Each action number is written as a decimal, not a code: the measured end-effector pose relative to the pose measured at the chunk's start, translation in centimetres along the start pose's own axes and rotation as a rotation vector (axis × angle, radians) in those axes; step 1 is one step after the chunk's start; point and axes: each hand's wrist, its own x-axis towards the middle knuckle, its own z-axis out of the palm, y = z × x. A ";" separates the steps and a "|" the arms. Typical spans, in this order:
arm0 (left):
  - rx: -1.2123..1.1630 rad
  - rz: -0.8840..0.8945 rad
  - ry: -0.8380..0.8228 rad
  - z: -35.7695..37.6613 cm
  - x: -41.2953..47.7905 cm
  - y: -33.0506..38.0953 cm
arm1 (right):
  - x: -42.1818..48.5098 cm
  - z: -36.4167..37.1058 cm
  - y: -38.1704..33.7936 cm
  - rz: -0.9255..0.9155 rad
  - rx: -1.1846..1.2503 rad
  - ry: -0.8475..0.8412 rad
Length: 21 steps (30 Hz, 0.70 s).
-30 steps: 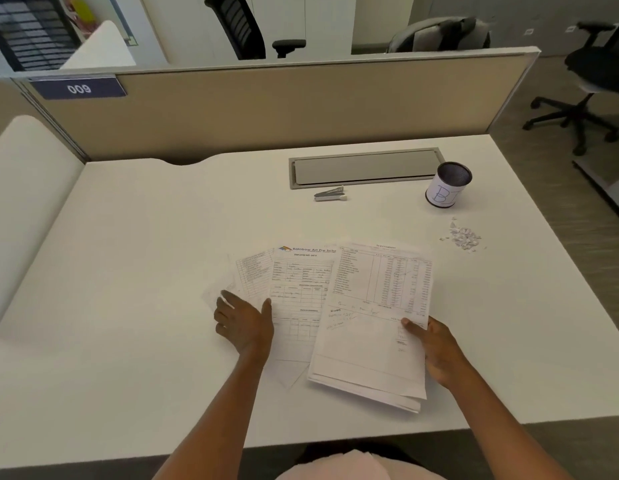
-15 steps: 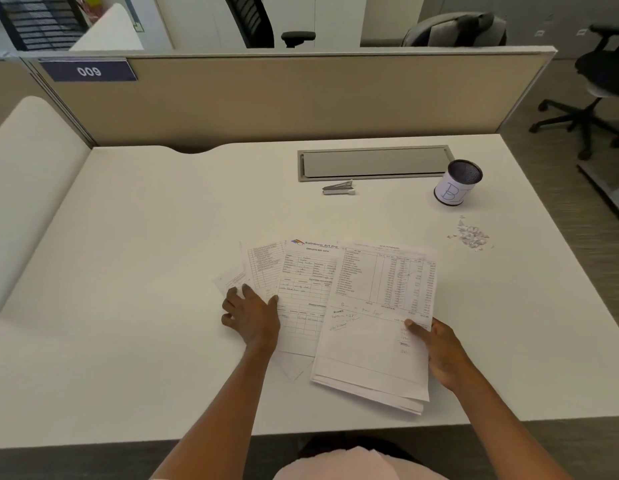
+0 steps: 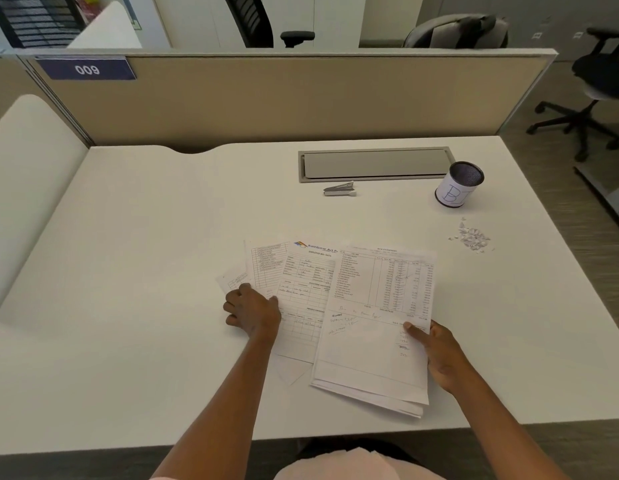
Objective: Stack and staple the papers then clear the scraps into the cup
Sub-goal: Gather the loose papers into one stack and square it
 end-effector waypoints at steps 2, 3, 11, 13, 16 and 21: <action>-0.002 -0.003 -0.003 0.0 0.0 0.1 | 0.1 0.1 0.0 0.001 -0.002 0.001; -0.005 -0.006 -0.007 0.0 0.0 0.1 | 0.1 0.1 0.0 0.001 -0.003 0.001; 0.005 -0.013 -0.056 -0.2 0.1 0.9 | 0.2 0.5 0.0 -0.002 -0.010 -0.016; -0.007 0.002 -0.074 -0.3 0.1 1.0 | 0.3 0.6 -0.2 -0.005 -0.013 -0.013; -0.071 -0.005 -0.079 -0.5 0.1 1.0 | 0.5 0.5 -0.3 -0.004 -0.023 -0.010; -0.307 -0.025 -0.091 -1.5 -0.7 1.2 | 0.8 0.3 0.1 0.011 -0.014 -0.024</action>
